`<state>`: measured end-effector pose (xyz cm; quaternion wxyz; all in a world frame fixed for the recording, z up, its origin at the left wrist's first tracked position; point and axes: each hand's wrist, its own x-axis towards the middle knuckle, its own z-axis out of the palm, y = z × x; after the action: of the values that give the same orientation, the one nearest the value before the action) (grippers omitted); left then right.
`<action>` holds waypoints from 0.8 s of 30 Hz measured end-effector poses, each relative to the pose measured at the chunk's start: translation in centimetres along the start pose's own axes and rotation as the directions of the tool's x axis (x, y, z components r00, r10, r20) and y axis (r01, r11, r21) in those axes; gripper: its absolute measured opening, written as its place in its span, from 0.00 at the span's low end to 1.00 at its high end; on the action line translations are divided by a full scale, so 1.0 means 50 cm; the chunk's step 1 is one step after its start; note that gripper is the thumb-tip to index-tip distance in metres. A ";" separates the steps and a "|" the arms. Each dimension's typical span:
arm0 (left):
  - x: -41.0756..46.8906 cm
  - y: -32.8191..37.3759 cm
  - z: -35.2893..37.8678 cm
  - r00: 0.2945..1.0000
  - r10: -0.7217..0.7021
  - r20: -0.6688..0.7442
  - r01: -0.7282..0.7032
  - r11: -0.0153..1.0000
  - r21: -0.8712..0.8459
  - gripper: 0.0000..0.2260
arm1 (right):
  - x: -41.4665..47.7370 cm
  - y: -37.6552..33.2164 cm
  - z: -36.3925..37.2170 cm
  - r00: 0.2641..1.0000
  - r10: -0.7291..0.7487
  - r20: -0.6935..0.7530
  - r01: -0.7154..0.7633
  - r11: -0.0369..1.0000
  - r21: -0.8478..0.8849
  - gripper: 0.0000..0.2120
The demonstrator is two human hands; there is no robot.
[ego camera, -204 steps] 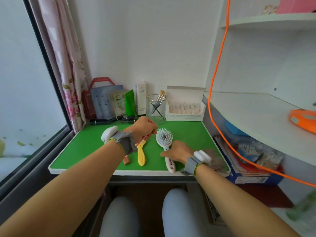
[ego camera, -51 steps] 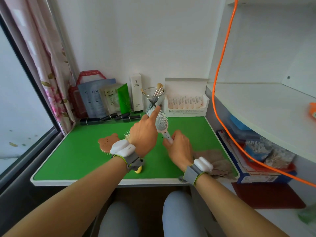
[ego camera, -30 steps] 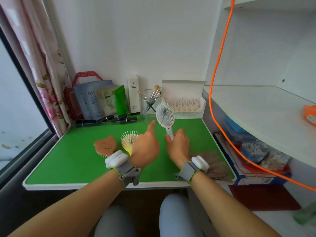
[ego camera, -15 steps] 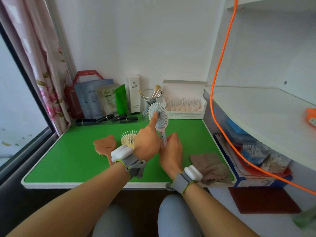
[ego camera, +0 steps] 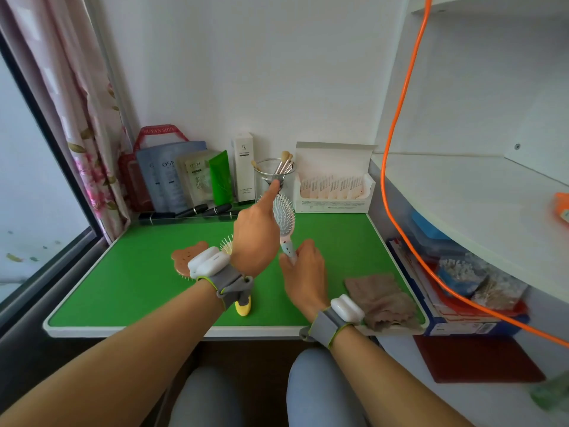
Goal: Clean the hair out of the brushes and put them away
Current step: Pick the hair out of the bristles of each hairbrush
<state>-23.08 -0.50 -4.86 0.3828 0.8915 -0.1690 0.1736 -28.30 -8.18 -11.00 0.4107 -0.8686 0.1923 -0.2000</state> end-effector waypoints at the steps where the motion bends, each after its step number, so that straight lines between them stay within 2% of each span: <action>1: 0.004 0.000 -0.003 1.000 0.000 -0.001 -0.001 1.000 -0.005 0.27 | -0.001 0.001 0.001 1.000 0.000 0.002 0.000 1.000 0.004 0.11; 8: -0.005 -0.021 0.012 0.985 -0.088 0.149 0.081 0.995 0.053 0.27 | -0.001 -0.005 -0.004 0.999 -0.048 -0.020 0.048 0.999 0.007 0.11; 18: -0.049 -0.036 0.036 0.976 -0.061 0.207 0.051 0.997 0.051 0.31 | 0.029 -0.006 -0.016 0.996 -0.025 -0.080 0.024 1.000 -0.007 0.11; 24: -0.036 -0.038 0.035 0.974 -0.082 0.212 0.061 0.993 0.101 0.33 | 0.014 0.004 -0.013 0.998 -0.053 -0.044 0.052 0.998 -0.035 0.10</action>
<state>-23.57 -0.26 -7.94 0.3260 0.9275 -0.1689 0.0698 -28.07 -9.08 -10.66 0.3859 -0.8755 0.1820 -0.2267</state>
